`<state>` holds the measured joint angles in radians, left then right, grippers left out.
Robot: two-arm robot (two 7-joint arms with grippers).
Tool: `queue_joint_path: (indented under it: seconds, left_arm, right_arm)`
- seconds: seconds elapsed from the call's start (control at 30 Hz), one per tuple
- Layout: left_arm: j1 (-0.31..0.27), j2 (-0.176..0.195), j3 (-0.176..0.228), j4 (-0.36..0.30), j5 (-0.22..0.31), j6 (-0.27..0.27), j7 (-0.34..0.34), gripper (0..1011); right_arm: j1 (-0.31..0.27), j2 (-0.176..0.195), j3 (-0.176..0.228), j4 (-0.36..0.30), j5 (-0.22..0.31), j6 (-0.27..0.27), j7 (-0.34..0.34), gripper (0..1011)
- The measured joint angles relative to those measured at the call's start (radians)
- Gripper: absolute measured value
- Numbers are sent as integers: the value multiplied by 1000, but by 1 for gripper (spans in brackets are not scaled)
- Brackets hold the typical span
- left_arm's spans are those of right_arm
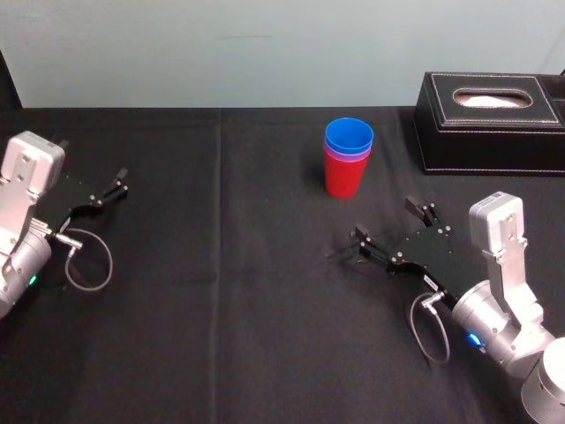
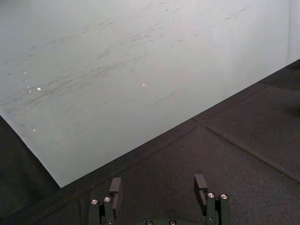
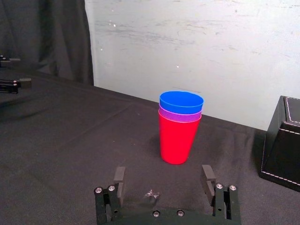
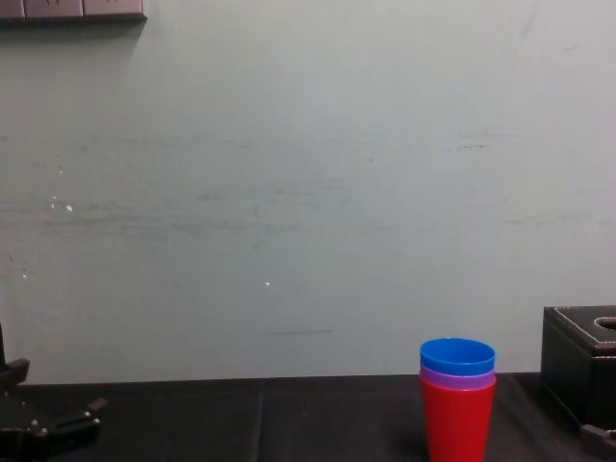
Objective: Stack the three plastic cups sequentially using one hand.
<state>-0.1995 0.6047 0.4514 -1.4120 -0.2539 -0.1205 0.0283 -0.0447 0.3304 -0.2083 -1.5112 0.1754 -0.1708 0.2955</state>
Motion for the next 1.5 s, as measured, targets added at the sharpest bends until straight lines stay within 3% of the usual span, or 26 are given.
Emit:
queue_joint_path:
  seconds: [1.5]
  left_arm:
    - [0, 0, 0, 0, 0, 0, 0, 1005]
  right_arm:
    - [1, 0, 0, 0, 1, 0, 0, 1003]
